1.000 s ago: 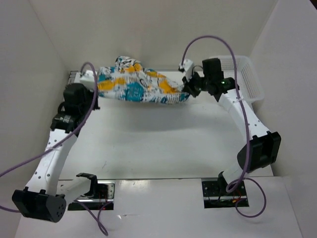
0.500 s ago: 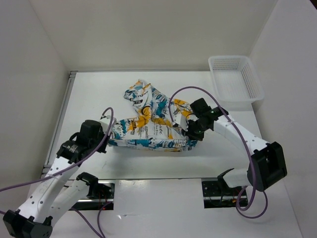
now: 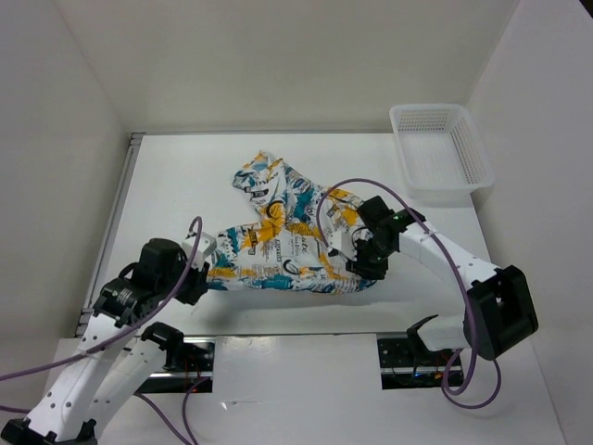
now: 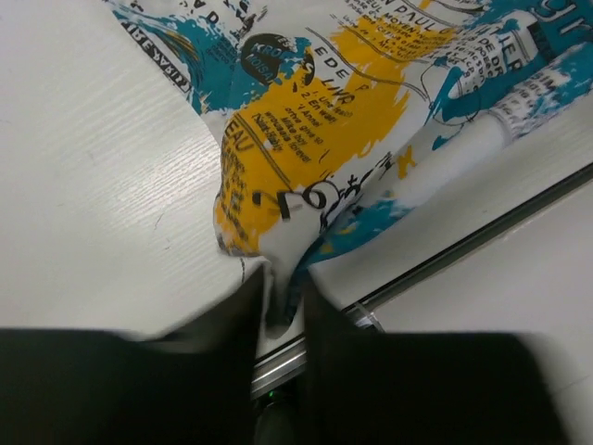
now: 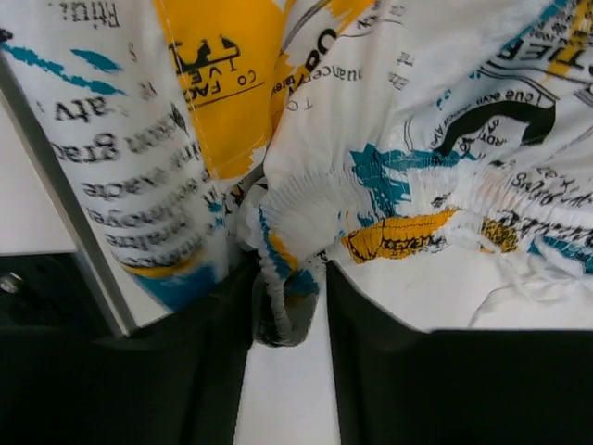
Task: Fold and stack the shorts
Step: Flatten the shorts out
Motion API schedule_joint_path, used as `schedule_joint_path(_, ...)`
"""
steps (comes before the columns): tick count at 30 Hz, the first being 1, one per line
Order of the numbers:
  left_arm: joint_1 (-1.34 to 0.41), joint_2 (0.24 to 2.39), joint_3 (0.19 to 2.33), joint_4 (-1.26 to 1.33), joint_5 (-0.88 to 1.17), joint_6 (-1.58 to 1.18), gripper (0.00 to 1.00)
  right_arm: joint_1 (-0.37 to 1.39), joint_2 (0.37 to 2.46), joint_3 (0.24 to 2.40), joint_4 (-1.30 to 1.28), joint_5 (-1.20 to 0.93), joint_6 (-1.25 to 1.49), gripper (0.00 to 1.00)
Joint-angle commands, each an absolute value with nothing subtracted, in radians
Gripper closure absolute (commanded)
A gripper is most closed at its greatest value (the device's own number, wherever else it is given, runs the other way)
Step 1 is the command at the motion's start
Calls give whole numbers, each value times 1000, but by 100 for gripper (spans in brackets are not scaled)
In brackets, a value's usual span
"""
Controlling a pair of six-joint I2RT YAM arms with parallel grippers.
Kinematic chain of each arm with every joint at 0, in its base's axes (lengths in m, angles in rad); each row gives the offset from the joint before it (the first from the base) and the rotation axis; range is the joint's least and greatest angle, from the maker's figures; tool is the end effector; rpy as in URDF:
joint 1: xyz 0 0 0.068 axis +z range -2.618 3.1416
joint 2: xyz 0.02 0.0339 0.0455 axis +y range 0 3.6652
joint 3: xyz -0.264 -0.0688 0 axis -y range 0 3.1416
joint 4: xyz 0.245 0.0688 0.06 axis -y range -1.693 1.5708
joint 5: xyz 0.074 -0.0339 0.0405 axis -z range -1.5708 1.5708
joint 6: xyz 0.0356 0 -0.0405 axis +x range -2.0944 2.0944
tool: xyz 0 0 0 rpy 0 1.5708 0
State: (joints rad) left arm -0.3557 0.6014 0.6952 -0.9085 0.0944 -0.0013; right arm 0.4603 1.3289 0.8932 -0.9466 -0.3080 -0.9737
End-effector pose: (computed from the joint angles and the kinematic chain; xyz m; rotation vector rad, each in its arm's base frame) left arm 0.1073 -0.0434 0.2659 0.4672 2.3534 -0.2807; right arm 0.1963 0.1094 0.2148 -1.9113 2.1286 0.3608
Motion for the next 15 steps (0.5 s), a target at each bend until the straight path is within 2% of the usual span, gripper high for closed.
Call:
schedule_joint_path(1,-353,523,681,-925,129,0,58,454,1298,913,-1009,-317,-994,55)
schedule_joint_path(2,-353,512,681,-934,164,0,46,454,1298,922,-1028,-333,-994,41)
schedule_joint_path(3,-353,512,681,-934,176,0,39,454,1298,936,-1048,-354,-1027,29)
schedule_joint_path(5,-353,512,681,-934,186,0,33,454,1298,951,-1110,-368,-1057,26)
schedule_joint_path(7,-353,537,693,-934,186,0,31,454,1278,963,-1172,-368,-1108,21)
schedule_joint_path(11,-353,648,741,-885,204,0,31,474,1258,1008,-1244,-327,-1157,21)
schedule_joint_path(14,-353,750,730,-677,120,0,30,474,1223,1017,-1133,-316,-1074,25)
schedule_joint_path(15,-353,847,730,-557,44,0,30,474,1223,1038,-1077,-304,-981,25)
